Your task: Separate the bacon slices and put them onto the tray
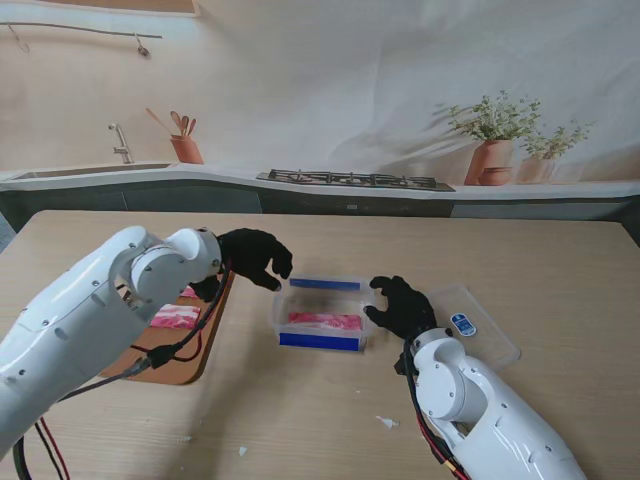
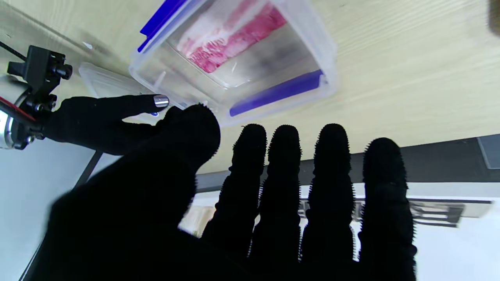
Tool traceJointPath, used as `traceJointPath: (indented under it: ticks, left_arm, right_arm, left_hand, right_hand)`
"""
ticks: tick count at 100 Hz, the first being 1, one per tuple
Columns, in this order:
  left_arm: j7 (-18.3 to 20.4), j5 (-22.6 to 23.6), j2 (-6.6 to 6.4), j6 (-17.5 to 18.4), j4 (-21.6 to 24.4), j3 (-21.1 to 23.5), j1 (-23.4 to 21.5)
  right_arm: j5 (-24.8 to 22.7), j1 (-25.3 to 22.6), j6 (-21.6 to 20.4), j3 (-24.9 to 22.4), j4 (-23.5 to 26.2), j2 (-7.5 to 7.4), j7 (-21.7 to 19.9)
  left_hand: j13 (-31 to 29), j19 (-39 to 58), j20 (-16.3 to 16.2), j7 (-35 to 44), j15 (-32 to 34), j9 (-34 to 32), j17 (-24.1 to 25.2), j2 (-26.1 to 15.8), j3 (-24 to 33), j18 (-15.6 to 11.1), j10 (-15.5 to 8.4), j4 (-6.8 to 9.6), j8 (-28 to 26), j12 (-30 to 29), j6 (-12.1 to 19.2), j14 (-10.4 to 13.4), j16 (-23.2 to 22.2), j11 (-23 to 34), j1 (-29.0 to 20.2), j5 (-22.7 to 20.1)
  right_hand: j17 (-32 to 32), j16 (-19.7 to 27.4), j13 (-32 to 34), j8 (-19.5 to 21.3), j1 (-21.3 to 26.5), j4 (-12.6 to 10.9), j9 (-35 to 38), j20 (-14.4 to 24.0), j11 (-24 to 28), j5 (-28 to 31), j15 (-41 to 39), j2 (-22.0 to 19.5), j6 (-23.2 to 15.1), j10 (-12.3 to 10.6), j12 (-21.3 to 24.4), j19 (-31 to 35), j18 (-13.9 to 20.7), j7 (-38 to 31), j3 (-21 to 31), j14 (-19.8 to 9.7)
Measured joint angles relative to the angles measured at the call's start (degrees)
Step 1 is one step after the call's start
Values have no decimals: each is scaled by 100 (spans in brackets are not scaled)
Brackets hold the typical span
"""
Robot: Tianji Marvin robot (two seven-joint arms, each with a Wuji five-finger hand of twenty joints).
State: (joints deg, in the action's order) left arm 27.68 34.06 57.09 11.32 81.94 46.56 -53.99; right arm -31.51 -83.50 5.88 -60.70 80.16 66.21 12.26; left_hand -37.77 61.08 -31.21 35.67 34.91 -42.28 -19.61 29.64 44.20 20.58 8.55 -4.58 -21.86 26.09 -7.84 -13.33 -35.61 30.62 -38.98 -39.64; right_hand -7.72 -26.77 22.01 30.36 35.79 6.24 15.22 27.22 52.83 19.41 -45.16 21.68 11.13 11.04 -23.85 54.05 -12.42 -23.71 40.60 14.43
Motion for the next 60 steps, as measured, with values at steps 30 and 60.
traceJointPath:
  ticks: [30,60]
  left_arm:
    - [-72,-1278,327,-1589,-113,-1250,535]
    - [-158,-2014,770,-2247,-604,-1859,788]
  right_arm:
    - [30,-20,-25,-33,9,5,30]
    - [46,-28,-36,-42,22,6,31]
  left_hand:
    - [3,62,51,-278,-32,118,-208,-413,-278,115,168,0,85,-21,-201,-187,-2,-15,55,14]
    - [337,-153,169,-845,-307,253,-86,-748,-609,479,442,0,241,-288,-500,-514,200,-357,42,8]
  right_hand:
    - [-7,0,0,0,0,0,0,4,0,0,0,0,0,0,0,0,-7,-4,0,0]
    - [-9,0,0,0,1,0,0,4,0,0,0,0,0,0,0,0,-54,-6,-1,0]
